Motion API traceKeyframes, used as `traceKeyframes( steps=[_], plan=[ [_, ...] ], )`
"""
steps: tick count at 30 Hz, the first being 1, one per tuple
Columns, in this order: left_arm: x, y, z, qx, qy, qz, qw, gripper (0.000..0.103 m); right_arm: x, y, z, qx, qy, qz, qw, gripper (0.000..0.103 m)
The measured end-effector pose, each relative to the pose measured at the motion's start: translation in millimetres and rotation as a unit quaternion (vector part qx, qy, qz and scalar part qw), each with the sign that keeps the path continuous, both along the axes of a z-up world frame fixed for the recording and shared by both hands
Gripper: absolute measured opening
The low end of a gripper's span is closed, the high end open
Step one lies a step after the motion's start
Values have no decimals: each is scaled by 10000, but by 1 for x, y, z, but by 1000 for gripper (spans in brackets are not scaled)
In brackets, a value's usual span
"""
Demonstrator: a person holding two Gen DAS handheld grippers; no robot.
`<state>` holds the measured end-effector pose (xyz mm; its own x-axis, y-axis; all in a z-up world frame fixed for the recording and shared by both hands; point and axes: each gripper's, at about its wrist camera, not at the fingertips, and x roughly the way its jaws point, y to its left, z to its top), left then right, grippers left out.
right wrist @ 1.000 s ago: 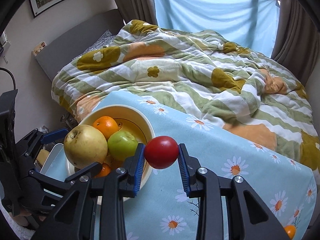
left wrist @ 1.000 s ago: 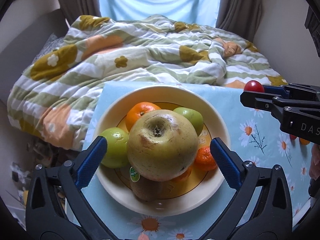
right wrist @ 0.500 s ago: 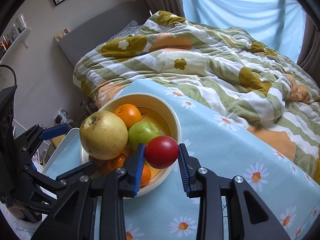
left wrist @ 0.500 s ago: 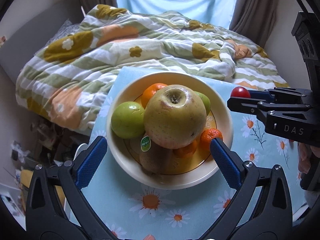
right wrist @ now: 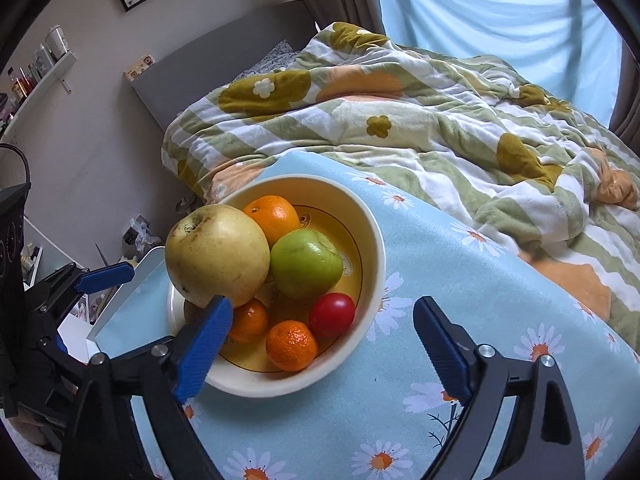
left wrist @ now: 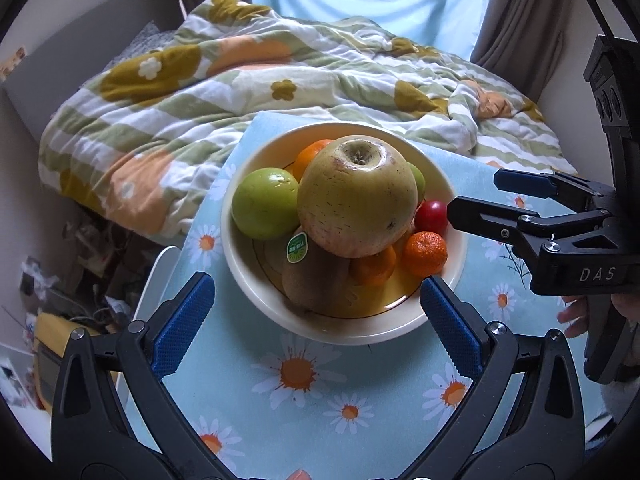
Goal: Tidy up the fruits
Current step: 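Lower the red tomato into the duck bowl and open the right tool, then withdraw both open tools from the bowl toward the last tomato and orange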
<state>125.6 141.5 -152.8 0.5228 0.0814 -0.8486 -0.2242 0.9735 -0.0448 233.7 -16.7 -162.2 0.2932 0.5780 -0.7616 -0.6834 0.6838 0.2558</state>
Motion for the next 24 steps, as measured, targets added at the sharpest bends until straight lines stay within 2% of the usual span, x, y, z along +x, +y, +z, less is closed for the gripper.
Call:
traceKeyframes(
  steps=[1,3,15,24],
  plan=[
    [-1,0,1,5,5,-16,10000,103,-1,-1,0,-45,-24,-47,10000,91],
    [-3,0,4,32,3,-54,10000,103,-3,-3,1,-93,-51,-120,9999,102],
    [-19,2,38,132,-264,-432,9986,103,-32,-20,40,-6,-351,-744,9966,102],
    [-31,-9,72,185,-502,-884,9946,103,-76,-55,76,-125,-512,-1533,9868,102]
  ],
)
